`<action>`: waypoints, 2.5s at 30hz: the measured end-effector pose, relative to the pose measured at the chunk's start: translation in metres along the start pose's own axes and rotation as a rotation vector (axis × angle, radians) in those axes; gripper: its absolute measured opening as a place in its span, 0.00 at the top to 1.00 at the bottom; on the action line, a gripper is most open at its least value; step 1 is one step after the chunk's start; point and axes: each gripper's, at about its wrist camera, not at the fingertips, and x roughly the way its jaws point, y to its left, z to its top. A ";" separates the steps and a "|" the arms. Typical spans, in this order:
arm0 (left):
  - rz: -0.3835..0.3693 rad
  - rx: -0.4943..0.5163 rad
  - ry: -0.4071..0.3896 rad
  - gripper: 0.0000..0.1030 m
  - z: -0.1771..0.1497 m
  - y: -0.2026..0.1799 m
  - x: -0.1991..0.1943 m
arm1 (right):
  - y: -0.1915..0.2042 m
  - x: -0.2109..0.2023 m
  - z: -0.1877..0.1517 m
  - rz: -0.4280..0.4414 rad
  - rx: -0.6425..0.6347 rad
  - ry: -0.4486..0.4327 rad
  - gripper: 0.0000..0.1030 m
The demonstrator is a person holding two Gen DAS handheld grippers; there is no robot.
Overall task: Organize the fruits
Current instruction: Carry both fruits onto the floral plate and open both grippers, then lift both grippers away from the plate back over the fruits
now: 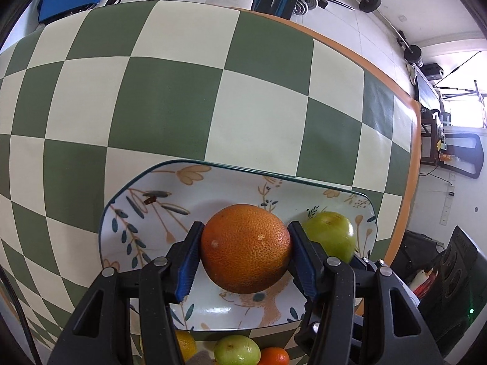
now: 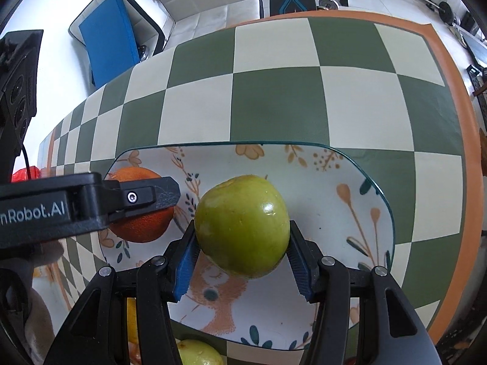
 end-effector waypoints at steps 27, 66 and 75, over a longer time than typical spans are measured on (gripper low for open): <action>0.313 0.135 -0.345 0.14 -0.102 0.016 -0.090 | 0.004 -0.081 -0.070 -0.243 0.049 -0.137 0.06; 0.294 0.124 -0.525 0.01 -0.226 0.028 -0.147 | 0.050 -0.213 -0.213 -0.174 0.044 -0.324 0.06; 0.279 0.057 -0.251 0.01 -0.208 0.062 -0.066 | 0.004 -0.094 -0.219 -0.099 0.156 -0.018 0.06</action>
